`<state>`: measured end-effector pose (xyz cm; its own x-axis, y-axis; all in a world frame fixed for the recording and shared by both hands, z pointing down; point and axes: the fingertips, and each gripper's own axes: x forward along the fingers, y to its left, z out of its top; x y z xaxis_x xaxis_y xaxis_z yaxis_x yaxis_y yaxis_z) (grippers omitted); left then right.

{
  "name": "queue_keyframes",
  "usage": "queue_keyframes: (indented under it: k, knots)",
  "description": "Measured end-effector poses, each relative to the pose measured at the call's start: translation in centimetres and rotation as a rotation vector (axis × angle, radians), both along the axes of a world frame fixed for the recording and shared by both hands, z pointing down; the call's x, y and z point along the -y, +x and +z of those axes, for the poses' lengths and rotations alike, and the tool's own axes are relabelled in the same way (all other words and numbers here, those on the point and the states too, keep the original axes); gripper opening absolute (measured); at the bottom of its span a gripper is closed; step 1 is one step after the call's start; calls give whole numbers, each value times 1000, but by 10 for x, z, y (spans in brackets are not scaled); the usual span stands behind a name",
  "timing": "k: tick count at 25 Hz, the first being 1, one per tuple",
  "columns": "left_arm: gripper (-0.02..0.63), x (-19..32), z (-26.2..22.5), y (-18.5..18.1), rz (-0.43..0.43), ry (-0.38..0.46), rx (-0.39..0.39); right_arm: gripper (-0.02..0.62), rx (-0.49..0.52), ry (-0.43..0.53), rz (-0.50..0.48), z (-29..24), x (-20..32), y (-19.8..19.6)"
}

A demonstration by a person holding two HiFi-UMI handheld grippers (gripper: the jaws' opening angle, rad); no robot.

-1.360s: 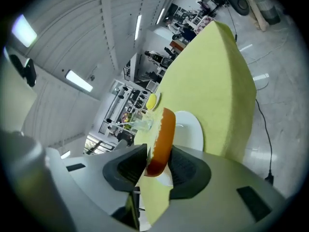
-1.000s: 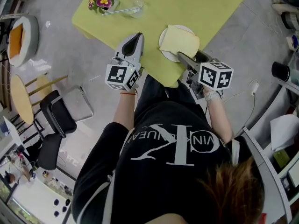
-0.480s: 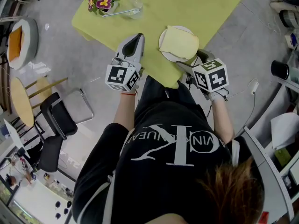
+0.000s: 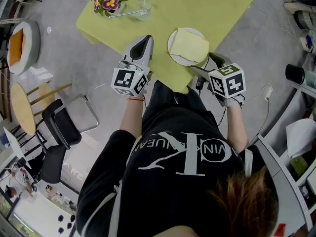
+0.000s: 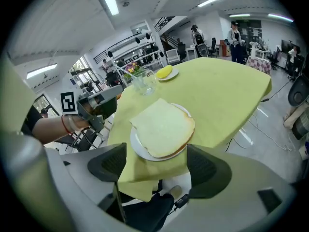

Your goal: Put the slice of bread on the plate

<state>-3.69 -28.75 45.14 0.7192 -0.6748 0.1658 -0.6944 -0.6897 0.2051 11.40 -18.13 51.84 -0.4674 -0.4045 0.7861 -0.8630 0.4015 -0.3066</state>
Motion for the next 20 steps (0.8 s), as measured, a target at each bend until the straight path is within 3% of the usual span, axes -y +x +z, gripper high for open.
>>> queue_keyframes:
  k: [3, 8, 18, 20]
  knots:
    - [9, -2, -4, 1, 3, 6, 2, 348, 5, 55, 31, -11, 4, 8]
    - [9, -4, -11, 2, 7, 20, 6, 196, -53, 174, 57, -29, 14, 23]
    - [11, -3, -24, 0, -2, 49, 14, 10, -13, 366, 106, -59, 30, 26]
    - [9, -3, -27, -1, -3, 58, 18, 2, -1, 403, 114, -66, 34, 26]
